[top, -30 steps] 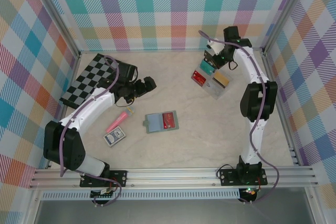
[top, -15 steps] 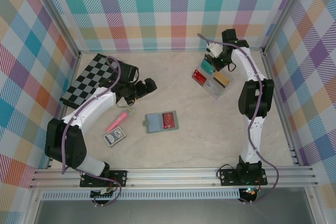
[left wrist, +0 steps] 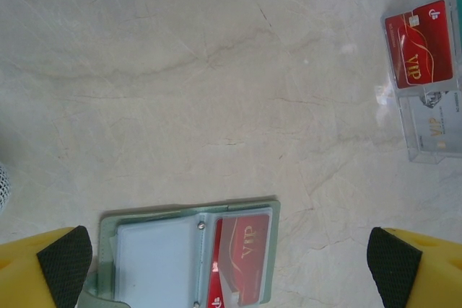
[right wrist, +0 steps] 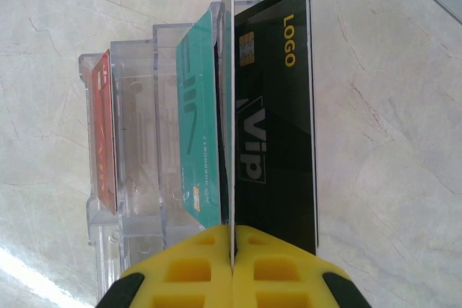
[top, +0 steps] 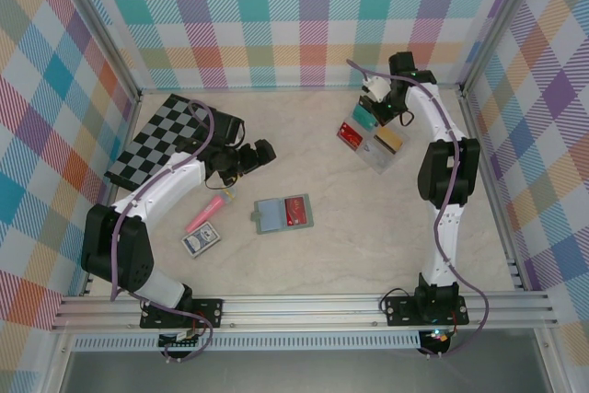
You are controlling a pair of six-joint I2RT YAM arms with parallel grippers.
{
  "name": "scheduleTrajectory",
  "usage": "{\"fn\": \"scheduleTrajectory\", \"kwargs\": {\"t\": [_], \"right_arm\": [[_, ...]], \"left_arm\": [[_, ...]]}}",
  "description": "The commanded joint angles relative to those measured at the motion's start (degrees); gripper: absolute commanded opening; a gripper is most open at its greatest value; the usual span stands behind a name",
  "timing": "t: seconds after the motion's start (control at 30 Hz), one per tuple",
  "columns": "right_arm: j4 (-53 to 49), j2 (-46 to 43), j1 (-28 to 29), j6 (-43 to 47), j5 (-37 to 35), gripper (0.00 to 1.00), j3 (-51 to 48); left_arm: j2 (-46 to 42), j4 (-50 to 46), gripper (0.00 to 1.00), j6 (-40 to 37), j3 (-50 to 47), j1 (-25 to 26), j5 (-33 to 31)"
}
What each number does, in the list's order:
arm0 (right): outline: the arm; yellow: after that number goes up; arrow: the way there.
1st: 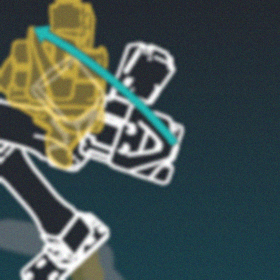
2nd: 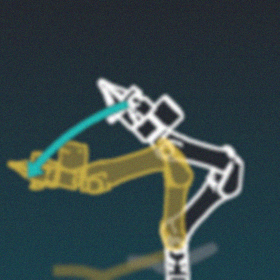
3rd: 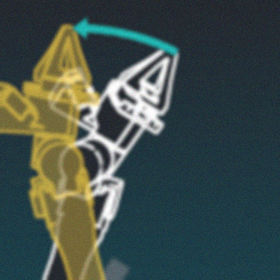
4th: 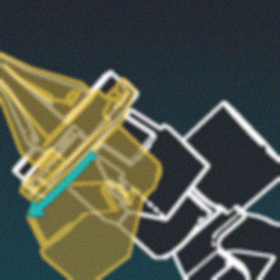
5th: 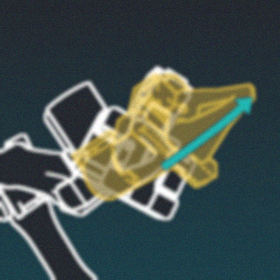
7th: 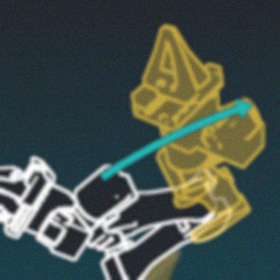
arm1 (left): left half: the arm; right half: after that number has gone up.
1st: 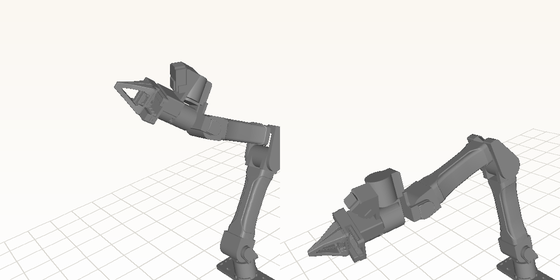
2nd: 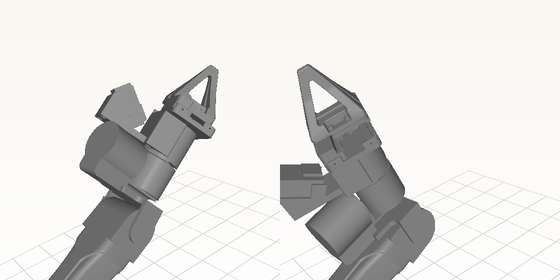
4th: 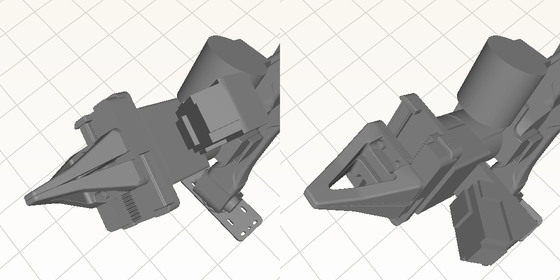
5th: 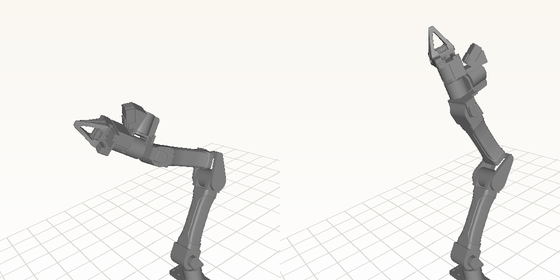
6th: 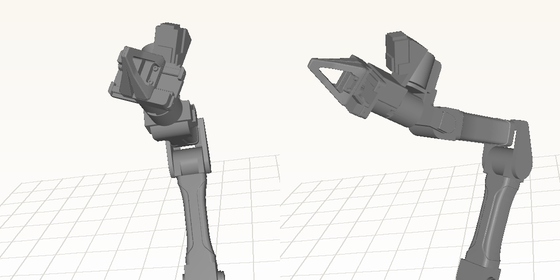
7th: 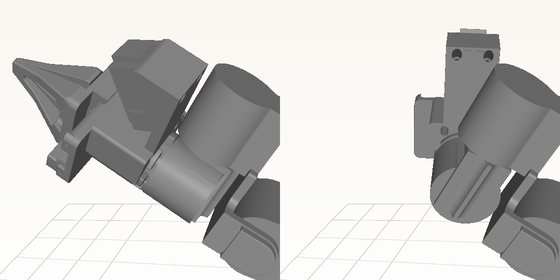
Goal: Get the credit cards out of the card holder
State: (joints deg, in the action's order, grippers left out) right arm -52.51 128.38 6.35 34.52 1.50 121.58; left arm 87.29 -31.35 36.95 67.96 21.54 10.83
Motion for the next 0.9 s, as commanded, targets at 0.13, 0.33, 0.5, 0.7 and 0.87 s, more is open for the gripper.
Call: {"fn": "scheduleTrajectory", "kwargs": {"t": [0.13,0.33,0.5,0.7,0.87], "right_arm": [[-4.1,0.5,-0.7,-1.5,0.9,0.00,0.7],[-4.7,1.9,-0.7,-2.4,2.3,0.00,1.9],[-5.2,1.1,-0.7,-3.4,3.6,0.13,4.4],[-5.1,0.3,-0.7,-5.6,3.1,0.23,6.3],[-4.3,-1.2,-0.7,-8.0,3.2,0.27,6.8]], "left_arm": [[0.8,0.0,1.00,-1.3,-0.4,-1.1,1.1],[0.8,-0.5,1.00,-1.5,-0.4,-1.2,1.2],[0.3,-0.1,1.00,-1.2,-0.7,-1.2,0.8],[0.3,-0.1,1.00,-1.0,-0.7,-1.2,0.9],[-0.1,-0.6,1.00,-1.1,-0.7,-1.3,0.8]]}}
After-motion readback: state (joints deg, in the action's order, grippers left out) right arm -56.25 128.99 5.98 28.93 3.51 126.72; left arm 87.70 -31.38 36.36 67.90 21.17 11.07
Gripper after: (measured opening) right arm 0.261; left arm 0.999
